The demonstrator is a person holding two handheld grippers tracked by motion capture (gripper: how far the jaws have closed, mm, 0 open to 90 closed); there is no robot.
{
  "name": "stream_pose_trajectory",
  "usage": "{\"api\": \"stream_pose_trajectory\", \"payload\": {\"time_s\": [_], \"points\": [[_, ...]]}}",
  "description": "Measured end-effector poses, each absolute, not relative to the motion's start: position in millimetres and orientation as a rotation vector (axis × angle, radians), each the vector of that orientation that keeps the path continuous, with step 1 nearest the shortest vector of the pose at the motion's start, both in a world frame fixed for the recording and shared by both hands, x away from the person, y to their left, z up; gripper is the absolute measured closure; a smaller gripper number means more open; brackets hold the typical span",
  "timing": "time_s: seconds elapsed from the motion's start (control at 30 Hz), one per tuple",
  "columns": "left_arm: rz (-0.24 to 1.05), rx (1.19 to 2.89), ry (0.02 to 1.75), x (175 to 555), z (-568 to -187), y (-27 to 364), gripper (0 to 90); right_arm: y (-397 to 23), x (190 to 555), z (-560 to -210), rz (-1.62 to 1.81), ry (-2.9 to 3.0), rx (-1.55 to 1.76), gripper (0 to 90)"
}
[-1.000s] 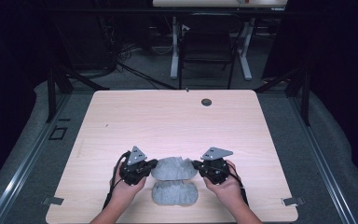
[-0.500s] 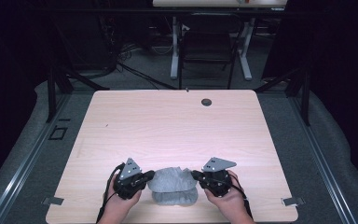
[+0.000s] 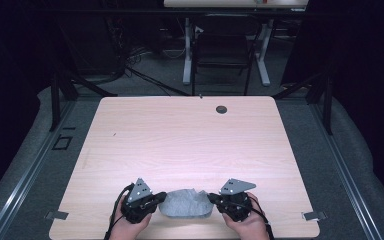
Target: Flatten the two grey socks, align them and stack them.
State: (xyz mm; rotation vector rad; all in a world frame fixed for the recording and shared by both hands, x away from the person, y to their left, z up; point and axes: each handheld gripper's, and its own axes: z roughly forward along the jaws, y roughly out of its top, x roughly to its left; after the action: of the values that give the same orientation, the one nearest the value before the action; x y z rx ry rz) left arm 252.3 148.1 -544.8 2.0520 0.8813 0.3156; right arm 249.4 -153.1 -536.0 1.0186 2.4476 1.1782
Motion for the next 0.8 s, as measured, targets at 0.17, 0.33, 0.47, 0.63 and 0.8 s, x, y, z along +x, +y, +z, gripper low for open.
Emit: {"api": "stream_pose_trajectory", "payload": {"time_s": [0.17,0.33,0.47,0.63,0.8], "points": [[0.319,2.069,0.876,255.0,-549.2,146.0,88.7,-152.6,250.0,-541.2,1.153,2.465,1.027,88.2],[0.314,2.088,0.882,256.7,-555.1,144.3,88.7,-151.3,251.7,-545.7,1.131,2.483,1.031,88.2],[0.302,2.092,0.887,257.3,-558.3,143.1,88.7,-151.5,251.8,-547.7,1.130,2.485,1.035,88.1],[0.305,2.115,0.888,260.3,-564.9,140.5,88.6,-151.6,253.7,-552.3,1.095,2.509,1.039,88.1],[0.301,2.117,0.898,262.6,-569.8,140.6,88.4,-151.6,255.6,-556.9,1.076,2.522,1.055,87.6]]}}
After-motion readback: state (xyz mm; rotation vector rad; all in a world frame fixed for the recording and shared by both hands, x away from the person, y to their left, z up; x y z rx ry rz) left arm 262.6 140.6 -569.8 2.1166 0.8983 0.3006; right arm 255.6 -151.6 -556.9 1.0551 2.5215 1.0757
